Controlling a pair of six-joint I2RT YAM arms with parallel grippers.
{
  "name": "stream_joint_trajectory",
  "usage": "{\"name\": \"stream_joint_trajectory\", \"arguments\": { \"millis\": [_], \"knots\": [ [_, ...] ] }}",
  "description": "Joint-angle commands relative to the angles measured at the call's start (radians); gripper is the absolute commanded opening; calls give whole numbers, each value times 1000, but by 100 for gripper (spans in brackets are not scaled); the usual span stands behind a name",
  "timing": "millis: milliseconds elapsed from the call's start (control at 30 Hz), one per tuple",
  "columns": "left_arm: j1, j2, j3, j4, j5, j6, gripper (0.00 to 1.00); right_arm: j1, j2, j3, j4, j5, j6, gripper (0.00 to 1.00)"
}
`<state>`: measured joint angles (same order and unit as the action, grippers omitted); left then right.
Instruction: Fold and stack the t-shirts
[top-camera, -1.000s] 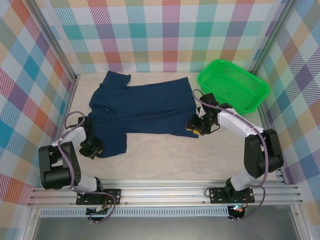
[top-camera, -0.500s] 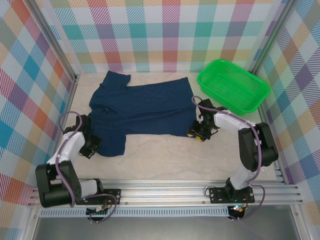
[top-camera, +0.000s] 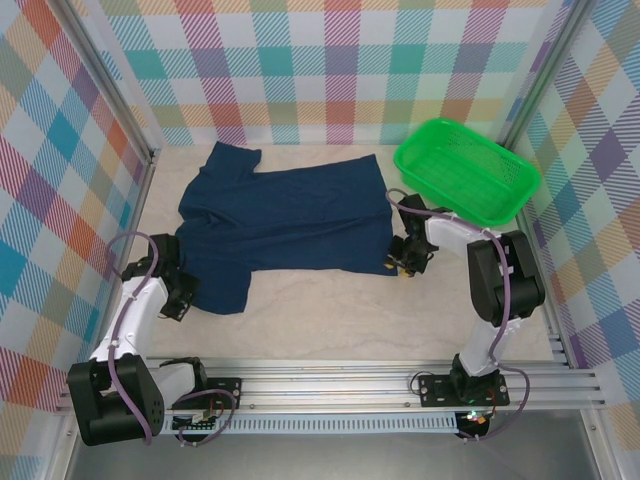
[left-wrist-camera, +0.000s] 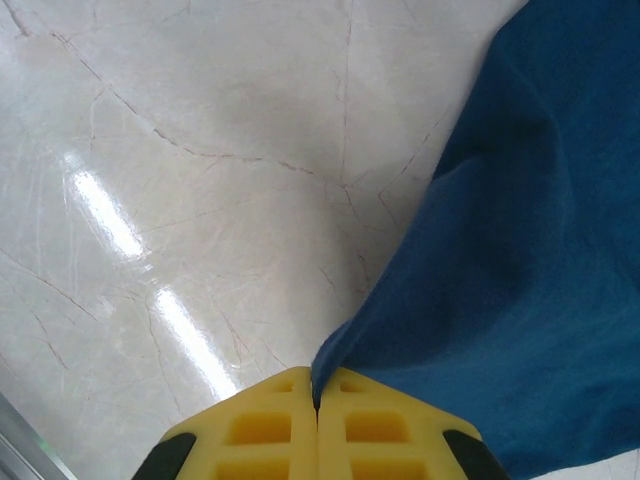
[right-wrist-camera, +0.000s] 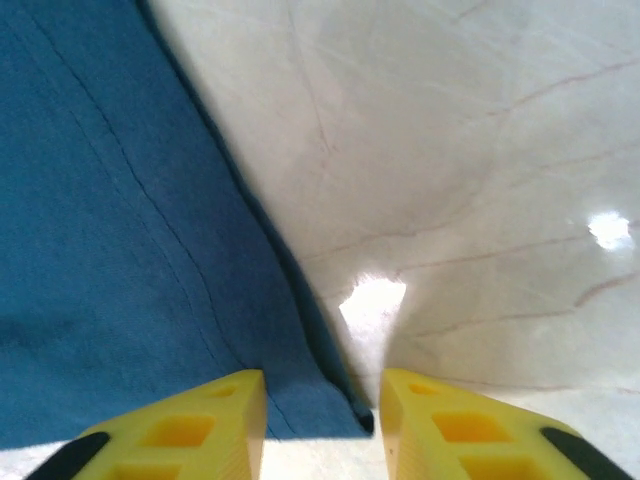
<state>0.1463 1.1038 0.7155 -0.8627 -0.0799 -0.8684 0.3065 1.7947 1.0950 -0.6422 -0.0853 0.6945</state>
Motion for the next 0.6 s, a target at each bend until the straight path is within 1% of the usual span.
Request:
{"name": "stream_joint_trajectory", "arguments": {
  "millis": [0, 167, 233, 300, 367, 467, 567],
  "knots": [
    [-5, -13, -19, -17, 0, -11, 0, 2, 38, 12, -1, -23, -2, 28],
    [-6, -10, -17, -16, 1, -12, 0, 8, 43, -3, -5, -28, 37, 22],
    [-7, -15, -14, -20, 0, -16, 0, 8, 53, 1, -6, -17, 40, 15],
    [-7, -25, -6, -33, -4, -27, 0, 7, 56, 12, -7, -6, 36, 6],
    [-7, -43, 5, -59, -14, -42, 0, 7, 40, 16, -8, 2, 33, 1],
    [-8, -97, 21, -126, -29, -90, 0, 11, -2, 13, -26, 18, 23, 0],
    [-11, -174, 28, -212, -32, -166, 0, 14, -43, 5, -52, 16, 0, 0]
  ]
}}
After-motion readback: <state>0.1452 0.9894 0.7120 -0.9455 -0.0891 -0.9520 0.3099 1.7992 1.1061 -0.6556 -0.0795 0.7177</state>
